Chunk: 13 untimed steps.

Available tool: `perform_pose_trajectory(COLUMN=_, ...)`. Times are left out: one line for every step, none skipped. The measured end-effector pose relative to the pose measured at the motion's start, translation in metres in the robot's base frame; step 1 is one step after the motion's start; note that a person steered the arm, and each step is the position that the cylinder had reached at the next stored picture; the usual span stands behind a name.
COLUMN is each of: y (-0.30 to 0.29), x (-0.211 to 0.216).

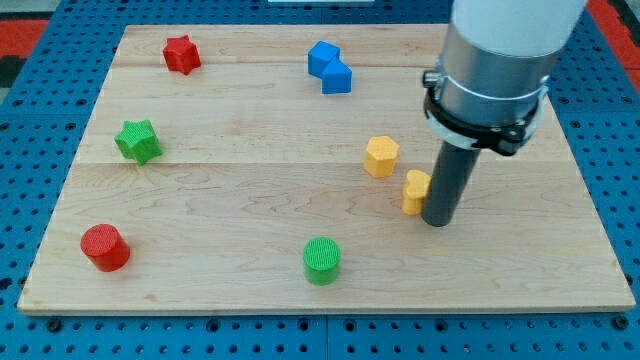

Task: Move the green circle into the green star

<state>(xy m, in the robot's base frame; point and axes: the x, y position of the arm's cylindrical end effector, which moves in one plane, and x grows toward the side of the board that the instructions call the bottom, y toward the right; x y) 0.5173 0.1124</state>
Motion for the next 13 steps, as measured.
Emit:
perform_pose_trajectory(y=-0.001, x=-0.024)
perform_pose_trajectory(y=-0.003, x=-0.030)
perform_pose_trajectory(y=-0.003, x=-0.019)
perform_pose_trajectory(y=0.015, x=0.018)
perform_pose_trajectory(y=0.007, x=0.085)
perform_pose_trajectory(y=-0.015, x=0.102)
perform_pose_trajectory(y=-0.053, x=0.095)
perform_pose_trajectory(y=-0.111, x=0.094)
perform_pose_trajectory(y=-0.128, x=0.061)
perform_pose_trajectory(y=-0.132, x=0.031)
perform_pose_trajectory(y=-0.121, x=0.022)
perform_pose_trajectory(y=-0.110, x=0.015)
perform_pose_trajectory(y=-0.094, x=-0.009)
